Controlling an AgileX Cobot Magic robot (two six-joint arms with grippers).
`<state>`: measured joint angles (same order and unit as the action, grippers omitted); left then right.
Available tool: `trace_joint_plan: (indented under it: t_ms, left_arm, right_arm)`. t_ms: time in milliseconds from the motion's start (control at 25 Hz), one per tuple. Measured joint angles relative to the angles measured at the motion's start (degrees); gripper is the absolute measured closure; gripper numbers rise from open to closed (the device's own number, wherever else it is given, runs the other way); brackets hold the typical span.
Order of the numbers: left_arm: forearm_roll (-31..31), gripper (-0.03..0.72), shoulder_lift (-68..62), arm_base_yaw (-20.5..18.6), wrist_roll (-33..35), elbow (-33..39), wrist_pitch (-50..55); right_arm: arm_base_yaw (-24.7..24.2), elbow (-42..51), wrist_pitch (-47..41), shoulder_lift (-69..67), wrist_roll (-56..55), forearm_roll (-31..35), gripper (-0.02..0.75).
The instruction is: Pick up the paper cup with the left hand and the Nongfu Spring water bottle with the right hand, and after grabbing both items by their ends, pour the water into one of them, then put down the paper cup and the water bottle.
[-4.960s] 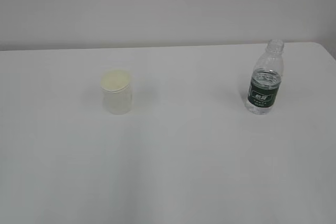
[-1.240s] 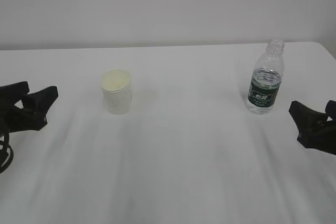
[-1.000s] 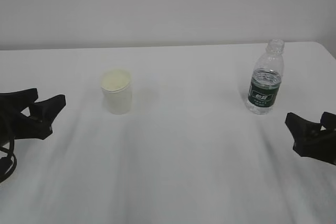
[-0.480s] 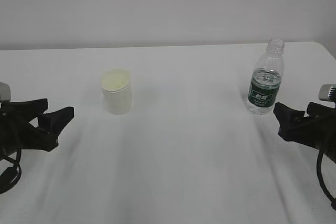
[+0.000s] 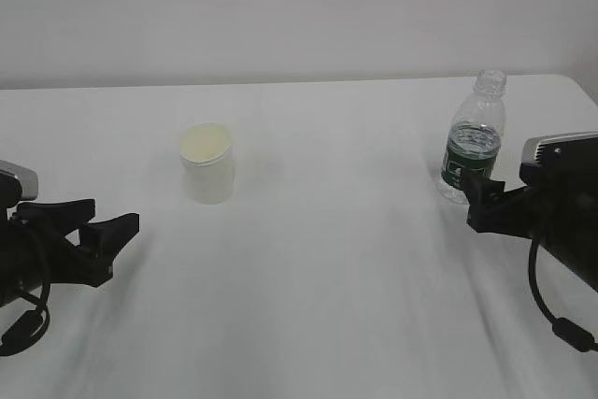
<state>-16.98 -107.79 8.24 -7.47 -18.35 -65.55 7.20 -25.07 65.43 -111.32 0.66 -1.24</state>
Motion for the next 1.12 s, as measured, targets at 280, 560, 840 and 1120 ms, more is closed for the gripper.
trace_joint_plan:
  t_ms: [280, 560, 840, 1120]
  left_arm:
    - [-0.65, 0.194, 0.0, 0.0, 0.0, -0.24, 0.0]
    - [-2.18, 0.194, -0.25, 0.0, 0.0, -1.9, 0.0]
    - [-3.03, 0.194, -2.4, 0.0, 0.0, -2.27, -0.03]
    - [-3.34, 0.194, -3.26, 0.0, 0.0, -2.27, -0.03]
  right_arm:
    - [0.0, -5.0, 0.0, -4.94, 2.34, -0.09, 0.068]
    - [0.0, -7.75, 0.0, -7.59, 1.74, -0.09, 0.067]
    - [0.0, -11.34, 0.0, -9.98, -1.51, 0.01, 0.067]
    - [0.0, -14.87, 0.0, -13.76, -3.6, 1.24, 0.067]
